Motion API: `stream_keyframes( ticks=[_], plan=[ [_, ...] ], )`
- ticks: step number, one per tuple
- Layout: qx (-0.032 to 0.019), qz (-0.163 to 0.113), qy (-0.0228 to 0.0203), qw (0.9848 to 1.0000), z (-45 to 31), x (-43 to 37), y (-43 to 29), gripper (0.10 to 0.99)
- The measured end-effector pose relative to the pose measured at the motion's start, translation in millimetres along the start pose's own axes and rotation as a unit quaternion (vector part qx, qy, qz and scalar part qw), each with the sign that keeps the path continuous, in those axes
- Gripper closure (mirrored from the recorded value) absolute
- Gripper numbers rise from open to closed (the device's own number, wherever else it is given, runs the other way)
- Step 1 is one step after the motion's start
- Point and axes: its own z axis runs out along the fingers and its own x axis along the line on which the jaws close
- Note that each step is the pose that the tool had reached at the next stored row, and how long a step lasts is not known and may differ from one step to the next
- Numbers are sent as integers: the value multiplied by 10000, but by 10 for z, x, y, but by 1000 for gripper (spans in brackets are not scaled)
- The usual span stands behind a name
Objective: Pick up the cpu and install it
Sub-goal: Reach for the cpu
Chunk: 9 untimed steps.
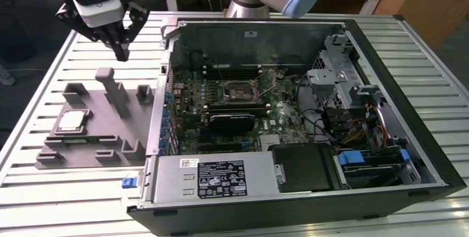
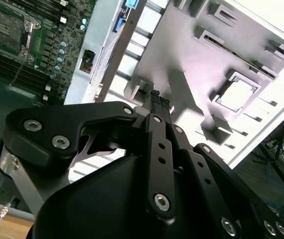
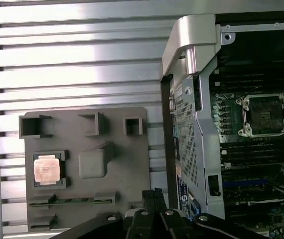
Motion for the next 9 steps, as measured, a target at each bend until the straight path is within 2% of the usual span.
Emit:
stream_keyframes(
  ticks=[9],
  plan=[
    [0, 1, 0, 10000, 55, 104, -12, 980]
  ],
)
